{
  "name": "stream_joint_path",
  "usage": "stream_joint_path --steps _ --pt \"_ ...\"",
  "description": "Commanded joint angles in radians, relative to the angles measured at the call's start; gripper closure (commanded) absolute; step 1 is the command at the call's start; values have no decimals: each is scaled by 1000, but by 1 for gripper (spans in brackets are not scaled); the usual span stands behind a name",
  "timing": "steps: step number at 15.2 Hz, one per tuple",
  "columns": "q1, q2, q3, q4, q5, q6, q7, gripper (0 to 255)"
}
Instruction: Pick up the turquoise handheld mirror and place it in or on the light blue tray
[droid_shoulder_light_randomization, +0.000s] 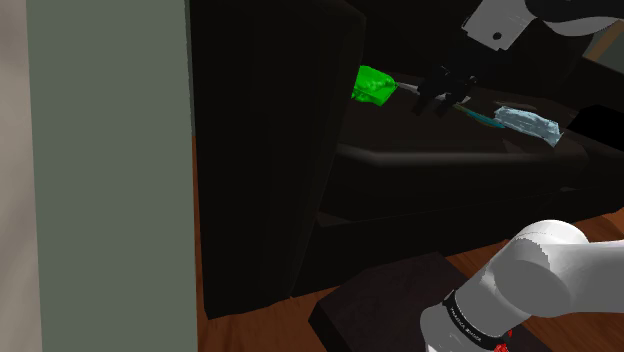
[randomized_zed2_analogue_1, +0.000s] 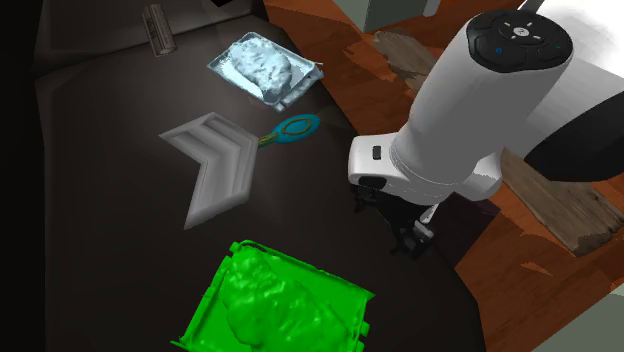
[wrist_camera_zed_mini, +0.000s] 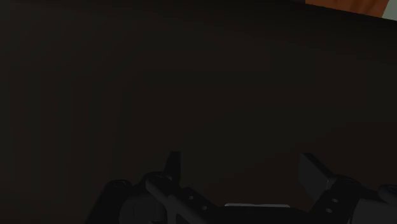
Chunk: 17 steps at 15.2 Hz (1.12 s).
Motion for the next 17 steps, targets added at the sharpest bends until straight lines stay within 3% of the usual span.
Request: stream_joint_path --steps 1,17 --pt "0 0 0 0 0 0 0 0" --pt "-108 363 -301 364 -141 -139 -271 0"
